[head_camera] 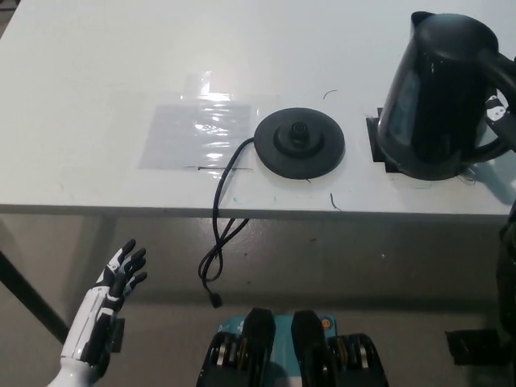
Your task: A kettle and its base are kept separately on the desk infront of the robot and the robot uses its right hand to lift the kettle by its handle and places it on its base to align it correctly.
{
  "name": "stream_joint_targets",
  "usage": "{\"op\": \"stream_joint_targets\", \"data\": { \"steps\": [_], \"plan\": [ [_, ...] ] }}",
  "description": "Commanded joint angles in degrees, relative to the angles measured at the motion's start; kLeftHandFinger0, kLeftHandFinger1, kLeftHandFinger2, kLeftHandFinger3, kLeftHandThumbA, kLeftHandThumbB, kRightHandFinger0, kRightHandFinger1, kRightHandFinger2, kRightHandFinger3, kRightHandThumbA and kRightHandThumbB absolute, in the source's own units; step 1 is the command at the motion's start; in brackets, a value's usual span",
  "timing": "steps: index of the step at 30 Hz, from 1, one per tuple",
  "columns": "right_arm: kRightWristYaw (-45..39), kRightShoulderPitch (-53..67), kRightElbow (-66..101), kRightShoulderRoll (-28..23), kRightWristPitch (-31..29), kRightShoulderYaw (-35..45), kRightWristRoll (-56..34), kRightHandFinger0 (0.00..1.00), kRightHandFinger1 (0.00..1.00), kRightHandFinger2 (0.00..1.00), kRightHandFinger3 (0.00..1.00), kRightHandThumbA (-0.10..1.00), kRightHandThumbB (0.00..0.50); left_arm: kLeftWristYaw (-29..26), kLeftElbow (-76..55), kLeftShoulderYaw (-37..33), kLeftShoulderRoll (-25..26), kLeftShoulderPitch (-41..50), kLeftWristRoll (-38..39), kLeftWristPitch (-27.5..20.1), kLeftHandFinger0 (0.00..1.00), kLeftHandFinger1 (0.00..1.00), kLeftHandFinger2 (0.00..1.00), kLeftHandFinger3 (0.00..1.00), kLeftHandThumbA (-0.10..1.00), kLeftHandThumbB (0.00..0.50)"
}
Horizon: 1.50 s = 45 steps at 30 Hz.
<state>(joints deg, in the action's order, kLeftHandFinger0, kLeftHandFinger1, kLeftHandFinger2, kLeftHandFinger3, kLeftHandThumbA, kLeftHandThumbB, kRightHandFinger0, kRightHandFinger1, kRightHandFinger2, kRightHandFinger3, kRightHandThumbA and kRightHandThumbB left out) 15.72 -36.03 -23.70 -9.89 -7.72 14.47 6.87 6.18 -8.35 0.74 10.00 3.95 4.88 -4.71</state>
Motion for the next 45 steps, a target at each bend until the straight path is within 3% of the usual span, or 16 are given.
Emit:
{"op": "stream_joint_targets", "data": {
  "steps": [1,9,12,23,32,39,45],
  "plan": [
    [2.7,-3.5,1.9,-1.1,-0.4,0.7,-0.2,0.00,0.04,0.48,0.62,-0.10,0.153,1.4,-1.0,0.5,1.2,-1.0,1.2,-1.3,1.00,1.00,1.00,1.00,0.91,0.078],
    [3.9,-3.9,1.0,-1.4,-2.7,0.4,0.6,0.00,0.10,0.52,0.62,-0.10,0.159,1.5,-1.0,0.6,1.3,-1.1,1.7,-1.1,1.00,1.00,1.00,1.00,0.92,0.096],
    [3.6,-4.2,1.9,-0.8,-4.7,0.9,-1.0,0.00,0.13,0.55,0.61,-0.10,0.136,1.6,-1.0,0.6,1.4,-1.0,1.6,-1.5,1.00,1.00,1.00,1.00,0.92,0.089],
    [3.6,-8.6,7.1,0.1,-4.5,1.5,-3.5,0.00,0.25,0.68,0.76,-0.10,0.116,1.8,-1.0,0.5,1.5,-1.5,0.7,-1.9,1.00,1.00,1.00,1.00,0.93,0.049],
    [2.9,-11.6,8.5,1.1,-5.7,0.6,-4.0,0.00,0.24,0.67,0.77,-0.10,0.103,2.1,-0.8,0.9,1.4,-1.5,1.4,-2.0,1.00,1.00,1.00,1.00,0.95,0.063],
    [3.4,-13.6,8.3,1.9,-5.9,-0.2,-3.2,0.00,0.25,0.68,0.76,-0.10,0.107,1.9,-0.8,0.9,1.4,-1.8,0.9,-1.6,1.00,1.00,1.00,1.00,0.95,0.047],
    [4.1,-15.4,7.6,3.4,-5.7,-1.2,-2.5,0.00,0.19,0.60,0.75,-0.10,0.107,2.2,-1.1,1.0,1.6,-1.7,1.2,-1.4,1.00,1.00,1.00,1.00,0.96,0.044]
  ]
}}
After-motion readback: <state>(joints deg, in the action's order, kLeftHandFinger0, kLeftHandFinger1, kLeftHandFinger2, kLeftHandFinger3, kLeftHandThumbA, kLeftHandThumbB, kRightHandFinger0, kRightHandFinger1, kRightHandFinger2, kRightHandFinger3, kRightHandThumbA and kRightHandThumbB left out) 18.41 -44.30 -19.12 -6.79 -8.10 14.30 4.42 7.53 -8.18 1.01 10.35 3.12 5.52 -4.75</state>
